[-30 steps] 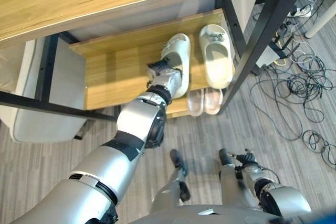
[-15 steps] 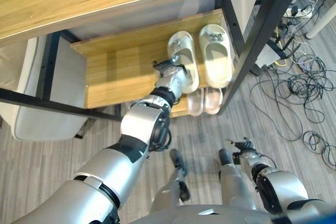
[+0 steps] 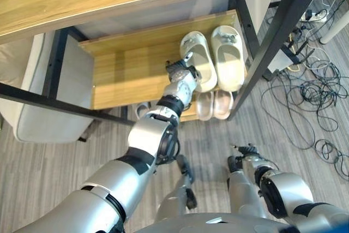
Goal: Arrange the slippers neatly on the shoe rack.
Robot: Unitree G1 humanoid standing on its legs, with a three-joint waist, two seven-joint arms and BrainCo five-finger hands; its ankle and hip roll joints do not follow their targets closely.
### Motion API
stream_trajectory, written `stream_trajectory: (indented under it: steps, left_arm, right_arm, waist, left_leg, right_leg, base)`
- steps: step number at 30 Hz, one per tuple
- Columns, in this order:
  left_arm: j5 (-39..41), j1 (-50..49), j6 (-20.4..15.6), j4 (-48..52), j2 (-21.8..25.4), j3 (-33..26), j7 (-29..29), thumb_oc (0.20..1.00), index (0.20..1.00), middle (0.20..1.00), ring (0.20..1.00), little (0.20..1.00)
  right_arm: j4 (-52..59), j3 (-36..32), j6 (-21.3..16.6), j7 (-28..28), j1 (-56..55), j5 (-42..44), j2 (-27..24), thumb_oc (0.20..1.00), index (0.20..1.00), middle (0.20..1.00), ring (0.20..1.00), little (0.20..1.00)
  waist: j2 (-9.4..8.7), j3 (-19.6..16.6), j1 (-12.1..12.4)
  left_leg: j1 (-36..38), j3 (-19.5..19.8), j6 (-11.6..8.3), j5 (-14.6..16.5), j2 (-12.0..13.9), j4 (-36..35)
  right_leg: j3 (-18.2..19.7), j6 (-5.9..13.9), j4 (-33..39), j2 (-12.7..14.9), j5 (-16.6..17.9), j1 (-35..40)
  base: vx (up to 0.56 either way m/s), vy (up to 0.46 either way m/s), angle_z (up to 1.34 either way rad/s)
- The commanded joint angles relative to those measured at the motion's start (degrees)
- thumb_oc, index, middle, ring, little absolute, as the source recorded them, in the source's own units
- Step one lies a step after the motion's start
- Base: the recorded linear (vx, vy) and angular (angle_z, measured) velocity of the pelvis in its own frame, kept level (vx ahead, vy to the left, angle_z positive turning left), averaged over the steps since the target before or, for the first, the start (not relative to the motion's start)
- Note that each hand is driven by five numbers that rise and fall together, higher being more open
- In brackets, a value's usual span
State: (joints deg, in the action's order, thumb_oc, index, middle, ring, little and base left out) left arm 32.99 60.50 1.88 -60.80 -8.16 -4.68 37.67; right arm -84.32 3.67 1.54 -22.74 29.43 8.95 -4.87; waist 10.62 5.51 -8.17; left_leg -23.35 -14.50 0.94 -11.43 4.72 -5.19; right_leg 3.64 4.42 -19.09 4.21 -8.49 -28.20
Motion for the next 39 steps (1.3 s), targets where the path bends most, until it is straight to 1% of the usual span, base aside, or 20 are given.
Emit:
stream_trajectory:
  steps: [1,4,6,8,9,14,16,19,20,22,26,28,34,36,39]
  left_arm:
    - [2.5,3.7,5.6,-9.4,-9.5,-3.2,-5.0,1.000,1.000,1.000,1.000,1.000]
    - [1.7,2.7,6.8,-8.3,-9.8,-1.2,-5.4,1.000,1.000,1.000,1.000,1.000]
    - [1.4,1.9,8.9,-6.1,-10.3,1.0,-6.3,1.000,1.000,1.000,1.000,1.000]
    - [1.4,1.5,9.5,-5.2,-10.3,1.7,-6.4,1.000,1.000,1.000,1.000,1.000]
    - [0.9,0.4,10.3,-3.7,-9.9,2.9,-6.2,1.000,1.000,1.000,1.000,1.000]
    - [-1.3,-0.9,10.7,-3.8,-8.0,4.3,-4.1,1.000,1.000,1.000,1.000,1.000]
    - [-6.8,-1.3,10.4,-7.3,-4.3,4.7,-2.9,1.000,1.000,1.000,1.000,1.000]
    - [-11.2,-0.1,10.1,-12.6,-0.7,3.9,-3.3,1.000,1.000,1.000,1.000,1.000]
    - [-11.2,-0.1,10.0,-12.6,-0.7,3.8,-3.3,1.000,1.000,1.000,1.000,1.000]
    - [-13.3,1.0,9.8,-15.4,1.6,3.5,-3.9,1.000,1.000,1.000,1.000,1.000]
    - [-20.1,4.2,9.5,-18.7,6.3,4.6,-3.2,1.000,1.000,1.000,1.000,1.000]
    - [-21.6,5.0,9.7,-18.7,7.5,5.3,-3.0,1.000,1.000,1.000,1.000,1.000]
    - [-25.4,7.0,11.3,-17.5,9.5,7.7,-3.5,1.000,1.000,1.000,1.000,1.000]
    - [-27.4,7.5,11.9,-17.6,10.3,9.3,-3.4,1.000,1.000,1.000,1.000,1.000]
    - [-27.9,7.5,12.3,-16.3,10.5,9.3,-3.9,1.000,1.000,1.000,1.000,1.000]
  right_arm:
    - [-1.2,-0.8,0.1,-0.4,5.7,1.6,-1.1,1.000,1.000,1.000,1.000,1.000]
    - [-0.7,-0.8,0.2,-0.3,5.3,1.5,-1.5,1.000,1.000,1.000,1.000,1.000]
    - [-0.1,-0.8,0.4,-0.5,4.6,1.2,-1.9,1.000,1.000,1.000,1.000,1.000]
    - [0.2,-0.8,0.4,-0.5,4.3,1.1,-1.9,1.000,1.000,1.000,1.000,1.000]
    - [0.9,-0.7,0.5,-0.6,3.6,0.8,-2.2,1.000,1.000,1.000,1.000,1.000]
    - [1.7,-1.1,0.6,-0.7,3.0,0.5,-2.2,1.000,1.000,1.000,1.000,1.000]
    - [1.6,-1.4,0.4,-0.3,2.6,-0.1,-2.5,1.000,1.000,1.000,1.000,1.000]
    - [1.1,-1.7,-0.2,0.2,1.7,-1.1,-2.7,1.000,1.000,1.000,1.000,1.000]
    - [1.1,-1.7,-0.2,0.2,1.7,-1.1,-2.7,1.000,1.000,1.000,1.000,1.000]
    - [1.0,-2.1,-0.6,0.2,0.6,-1.7,-2.7,1.000,1.000,1.000,1.000,1.000]
    - [2.0,-3.0,-2.1,1.0,-3.0,-2.8,-2.4,1.000,1.000,1.000,1.000,1.000]
    - [2.6,-3.2,-2.5,1.3,-4.3,-3.2,-2.1,1.000,1.000,1.000,1.000,1.000]
    - [4.3,-3.7,-3.3,2.1,-6.2,-3.8,-1.4,1.000,1.000,1.000,1.000,1.000]
    - [4.7,-3.7,-3.4,2.5,-6.3,-4.0,-1.6,1.000,1.000,1.000,1.000,1.000]
    - [5.2,-3.9,-3.4,2.9,-6.6,-4.1,-1.6,1.000,1.000,1.000,1.000,1.000]
  waist:
    - [0.79,6.9,-1.0]
    - [0.88,6.9,-0.9]
    - [1.15,7.0,-0.6]
    - [1.21,7.0,-0.5]
    - [1.50,7.2,-0.3]
    - [1.76,7.1,0.3]
    - [1.64,7.1,0.8]
    - [1.37,6.9,0.8]
    - [1.38,6.9,0.8]
    - [1.19,6.7,0.9]
    - [0.23,6.2,0.9]
    - [-0.04,6.1,0.7]
    - [-0.49,5.7,1.3]
    - [-0.58,5.7,1.4]
    - [-0.69,5.7,1.5]
  left_leg:
    - [8.8,-1.9,-1.35,4.6,-1.1,0.2]
    - [8.8,-1.9,-1.33,4.6,-1.2,0.2]
    - [9.0,-2.0,-1.28,4.6,-1.3,0.2]
    - [9.1,-2.0,-1.27,4.7,-1.3,0.2]
    - [9.2,-2.0,-1.25,4.7,-1.3,0.2]
    - [9.5,-1.9,-1.25,4.7,-1.4,0.2]
    - [9.4,-1.7,-1.28,4.5,-1.4,0.2]
    - [9.1,-1.4,-1.38,4.3,-1.3,0.2]
    - [9.1,-1.4,-1.38,4.3,-1.3,0.2]
    - [8.9,-1.2,-1.42,4.3,-1.2,0.2]
    - [7.7,-0.4,-1.44,4.0,-1.1,0.2]
    - [7.6,0.0,-1.28,4.2,-1.3,0.2]
    - [7.0,0.4,-1.01,4.2,-1.3,0.2]
    - [7.0,0.5,-0.85,4.2,-1.4,0.2]
    - [7.0,0.7,-0.74,4.3,-1.6,0.2]
  right_leg:
    - [2.1,0.06,17.3,0.3,10.4,7.9]
    - [2.2,0.06,17.3,0.3,10.6,7.8]
    - [2.2,0.02,17.1,0.3,10.6,7.8]
    - [2.2,0.01,17.0,0.3,10.6,7.8]
    - [2.2,0.06,17.0,0.4,10.6,8.0]
    - [1.9,0.02,17.0,0.5,10.7,8.1]
    - [1.7,0.09,17.5,0.5,10.9,8.3]
    - [1.4,0.07,18.2,0.6,11.1,8.6]
    - [1.4,0.07,18.2,0.6,11.1,8.6]
    - [1.0,0.10,18.7,0.7,11.2,8.8]
    - [0.3,0.18,20.0,0.8,11.8,9.0]
    - [-0.1,0.44,20.3,1.1,11.7,9.5]
    - [-0.5,0.62,21.0,1.3,11.9,9.8]
    - [-0.6,0.74,21.1,1.4,11.9,10.0]
    - [-0.7,0.81,21.0,1.5,11.8,10.1]
  base:
    - [0.00,0.000,0.00]
    - [0.00,0.000,0.00]
    - [0.00,0.000,0.00]
    - [0.00,0.000,0.00]
    - [0.00,0.000,0.00]
    - [0.00,0.002,0.07]
    - [0.00,0.000,0.00]
    - [0.01,-0.005,-0.03]
    - [0.00,0.000,0.00]
    - [0.00,0.000,0.00]
    - [0.00,-0.012,-0.12]
    - [0.00,0.006,0.13]
    - [0.00,0.012,0.14]
    - [0.00,0.019,0.10]
    - [0.00,0.012,0.08]
